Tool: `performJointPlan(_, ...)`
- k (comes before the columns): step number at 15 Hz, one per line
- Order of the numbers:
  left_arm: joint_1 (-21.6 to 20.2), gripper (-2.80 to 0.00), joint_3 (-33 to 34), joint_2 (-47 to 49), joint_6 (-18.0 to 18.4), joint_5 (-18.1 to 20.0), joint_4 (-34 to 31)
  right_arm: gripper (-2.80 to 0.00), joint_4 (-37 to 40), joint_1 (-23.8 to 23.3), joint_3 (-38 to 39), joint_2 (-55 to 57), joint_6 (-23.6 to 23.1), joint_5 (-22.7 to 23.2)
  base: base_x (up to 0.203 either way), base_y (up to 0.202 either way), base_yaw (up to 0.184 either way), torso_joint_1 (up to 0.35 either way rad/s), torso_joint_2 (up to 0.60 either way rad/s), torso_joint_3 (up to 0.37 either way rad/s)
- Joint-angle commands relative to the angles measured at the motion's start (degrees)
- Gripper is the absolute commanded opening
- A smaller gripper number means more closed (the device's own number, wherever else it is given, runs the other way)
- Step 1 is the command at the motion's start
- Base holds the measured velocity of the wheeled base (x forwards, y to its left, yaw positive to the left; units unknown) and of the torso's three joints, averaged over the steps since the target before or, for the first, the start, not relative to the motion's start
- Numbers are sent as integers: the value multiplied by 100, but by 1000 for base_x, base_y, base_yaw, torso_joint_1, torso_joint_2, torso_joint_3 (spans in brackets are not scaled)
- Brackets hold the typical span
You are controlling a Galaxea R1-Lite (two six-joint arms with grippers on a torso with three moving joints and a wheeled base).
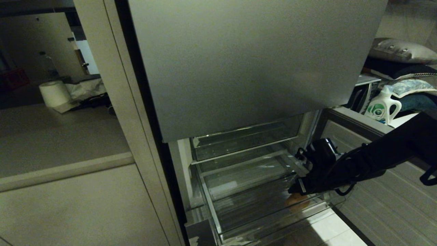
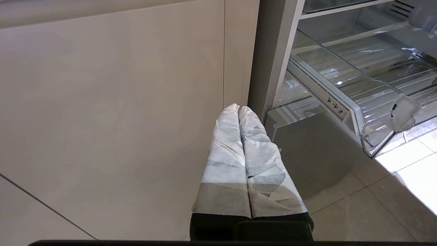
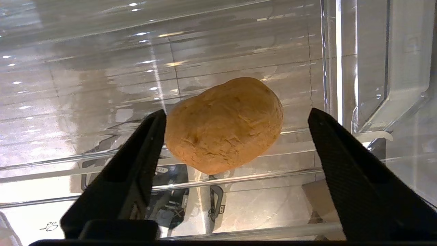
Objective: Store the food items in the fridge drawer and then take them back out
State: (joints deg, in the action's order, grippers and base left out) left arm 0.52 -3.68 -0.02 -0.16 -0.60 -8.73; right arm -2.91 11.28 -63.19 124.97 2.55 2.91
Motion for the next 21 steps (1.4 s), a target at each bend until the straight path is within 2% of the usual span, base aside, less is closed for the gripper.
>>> performJointPlan(1, 0, -280, -1, 2, -2, -2, -6, 0, 111, 22, -284, 93, 8, 21, 0, 0, 0, 0, 0, 0)
performJointPlan(3, 0, -280, 3, 2, -2, -2, -6, 0, 388, 35, -680, -24, 10, 11, 0, 0, 0, 0, 0, 0)
performJointPlan(6, 0, -280, -1, 2, -2, -2, -6, 0, 1204, 41, -1357, -74, 6, 2, 0, 0, 0, 0, 0, 0)
performJointPlan(8, 0, -280, -1, 2, -2, -2, -6, 0, 1395, 67, -1550, -52, 0, -10, 0, 0, 0, 0, 0, 0)
performJointPlan(15, 0, -280, 0, 2, -2, -2, -6, 0, 1567, 111, -1827, 219, 17, -10, 0, 0, 0, 0, 0, 0)
performJointPlan(21, 0, -280, -1, 2, -2, -2, -6, 0, 1574, 95, -1323, 113, 105, 42, 0, 0, 0, 0, 0, 0)
